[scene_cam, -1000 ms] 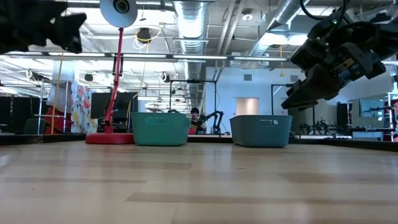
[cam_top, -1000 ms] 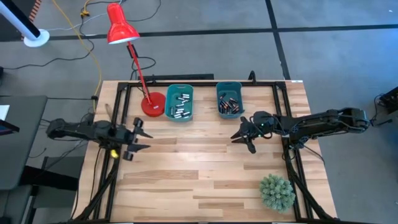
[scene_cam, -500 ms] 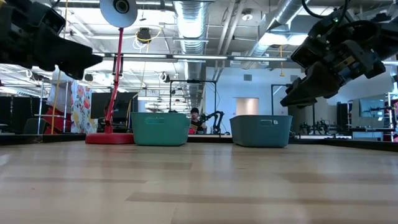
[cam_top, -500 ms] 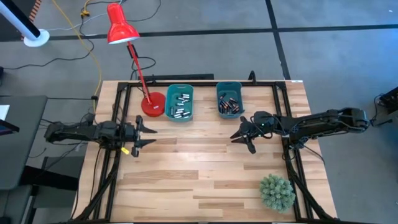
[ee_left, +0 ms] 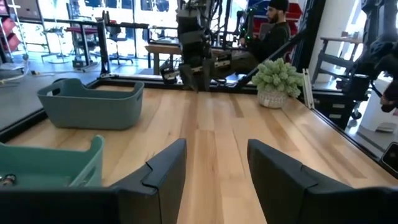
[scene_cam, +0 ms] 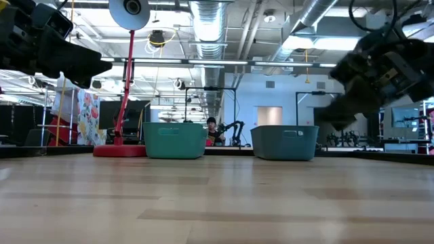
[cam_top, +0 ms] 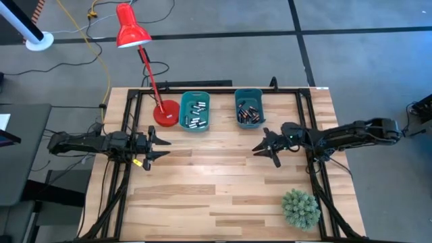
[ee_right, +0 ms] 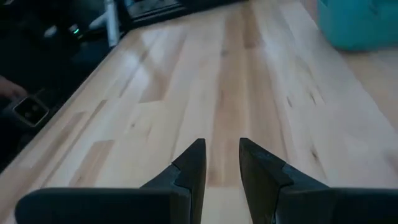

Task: Sort batteries
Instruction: Return to Home Position

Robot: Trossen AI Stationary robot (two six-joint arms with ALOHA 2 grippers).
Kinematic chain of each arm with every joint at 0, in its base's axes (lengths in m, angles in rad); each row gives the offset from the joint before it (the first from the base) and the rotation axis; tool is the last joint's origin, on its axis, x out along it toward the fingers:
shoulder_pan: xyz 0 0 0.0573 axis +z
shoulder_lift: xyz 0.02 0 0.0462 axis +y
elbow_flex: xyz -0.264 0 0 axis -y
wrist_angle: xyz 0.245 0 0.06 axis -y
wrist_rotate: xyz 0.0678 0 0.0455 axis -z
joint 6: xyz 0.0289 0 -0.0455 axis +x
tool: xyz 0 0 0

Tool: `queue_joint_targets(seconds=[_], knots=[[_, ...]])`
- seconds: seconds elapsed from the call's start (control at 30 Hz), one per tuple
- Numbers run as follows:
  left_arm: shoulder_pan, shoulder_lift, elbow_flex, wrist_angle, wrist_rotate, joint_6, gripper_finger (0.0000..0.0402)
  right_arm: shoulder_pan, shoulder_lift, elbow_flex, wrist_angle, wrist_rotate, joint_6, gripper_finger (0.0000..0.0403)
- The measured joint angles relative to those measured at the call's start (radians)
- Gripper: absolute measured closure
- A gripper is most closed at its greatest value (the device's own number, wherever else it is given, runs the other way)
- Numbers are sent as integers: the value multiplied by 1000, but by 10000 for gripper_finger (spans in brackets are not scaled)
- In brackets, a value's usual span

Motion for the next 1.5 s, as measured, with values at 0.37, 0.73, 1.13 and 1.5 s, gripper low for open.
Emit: queue_joint_targets(seconds=[0.37, 0.73, 1.13, 1.5], knots=[[0, 0, 0, 1, -1, 0, 235, 37, -132, -76, -3, 279, 214, 290], [0, 0, -1, 2, -2, 0, 235, 269, -402, -124, -199, 449, 204, 290], [0, 0, -1, 2, -2, 0, 235, 292, -877, -125, -503, 452, 117, 290], [0, 0, -1, 2, -2, 0, 235, 278, -1047, -126, -546, 474, -11, 290]])
